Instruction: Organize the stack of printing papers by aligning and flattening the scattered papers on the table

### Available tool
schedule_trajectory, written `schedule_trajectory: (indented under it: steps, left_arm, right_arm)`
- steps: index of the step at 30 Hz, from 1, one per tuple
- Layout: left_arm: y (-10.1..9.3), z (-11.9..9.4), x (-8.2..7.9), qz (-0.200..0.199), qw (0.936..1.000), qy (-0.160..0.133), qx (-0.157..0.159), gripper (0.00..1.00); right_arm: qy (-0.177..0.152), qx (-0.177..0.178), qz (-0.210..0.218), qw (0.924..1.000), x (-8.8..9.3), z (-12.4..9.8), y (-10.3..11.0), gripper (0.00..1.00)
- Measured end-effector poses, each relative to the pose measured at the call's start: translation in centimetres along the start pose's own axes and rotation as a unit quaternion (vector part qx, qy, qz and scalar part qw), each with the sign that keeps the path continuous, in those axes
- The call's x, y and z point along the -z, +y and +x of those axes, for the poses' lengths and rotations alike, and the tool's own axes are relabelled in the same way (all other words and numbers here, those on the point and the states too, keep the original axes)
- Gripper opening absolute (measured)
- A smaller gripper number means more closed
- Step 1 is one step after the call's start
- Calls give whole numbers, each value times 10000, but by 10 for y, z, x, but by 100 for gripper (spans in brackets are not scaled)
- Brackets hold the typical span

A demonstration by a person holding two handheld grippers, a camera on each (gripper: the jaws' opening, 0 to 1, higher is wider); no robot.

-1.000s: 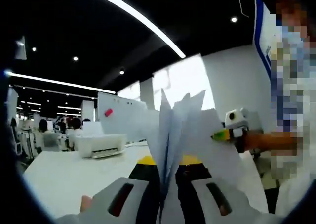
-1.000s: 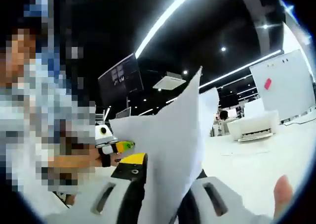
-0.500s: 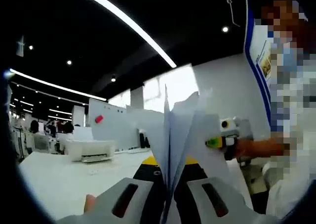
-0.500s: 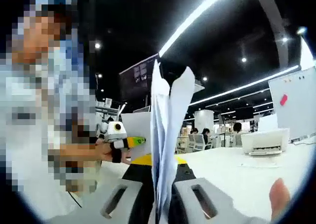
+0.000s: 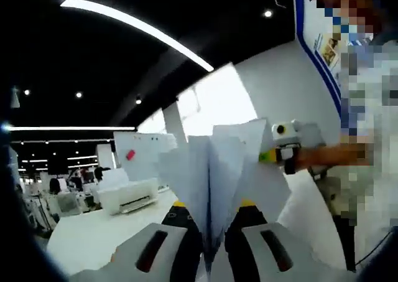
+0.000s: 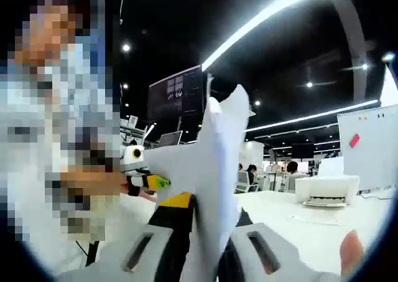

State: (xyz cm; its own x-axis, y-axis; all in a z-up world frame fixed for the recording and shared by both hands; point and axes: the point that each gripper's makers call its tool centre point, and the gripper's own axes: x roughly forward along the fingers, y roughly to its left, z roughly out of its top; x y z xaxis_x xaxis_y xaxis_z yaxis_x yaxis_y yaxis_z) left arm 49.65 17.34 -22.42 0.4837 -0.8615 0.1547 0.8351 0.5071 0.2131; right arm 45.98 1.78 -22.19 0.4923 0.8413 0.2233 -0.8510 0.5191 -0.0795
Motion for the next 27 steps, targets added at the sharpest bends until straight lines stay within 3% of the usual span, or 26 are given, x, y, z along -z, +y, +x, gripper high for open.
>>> schedule_trajectory:
  steps: [1,2,4,7,9,11,12,15,18,20,24,27]
  left_arm:
    - [-2,0,0,-5,9999,-94,88,25]
    - [-4,-3,1,2,9999,-133,100,23]
    - [-8,-4,1,18,9997,-178,145,22]
    - [-10,-5,2,-29,9997,-171,183,20]
    - [-11,-5,3,-145,9995,-158,246,15]
    - [-14,-5,3,-193,9991,-128,350,7]
    - [-19,-4,3,-224,9984,-74,509,7]
    - [-16,-2,0,-62,9988,-16,479,7]
    - [-7,-3,-13,-159,9990,-327,261,19]
    - [-7,-7,-9,-253,9987,-329,281,26]
    - [-10,-10,16,-561,9980,-67,287,27]
    - [-12,-6,27,-604,9976,82,335,23]
  right_arm:
    - [46,19,24,10000,4,-1,-1,25]
    - [287,38,29,9996,15,-4,-1,25]
    - [378,-53,24,9993,24,-8,4,18]
    - [428,-94,72,9990,29,-11,5,18]
    - [491,-150,188,9985,31,-12,6,12]
    - [496,-354,347,9975,29,-13,11,0]
    - [519,-446,457,9966,28,-13,14,0]
    - [539,-455,485,9963,25,-14,15,0]
    - [334,-428,452,9975,14,-15,14,0]
    - [311,-366,383,9981,13,-17,12,0]
    - [444,-407,582,9965,29,-21,10,0]
    - [421,-352,814,9952,29,-21,7,0]
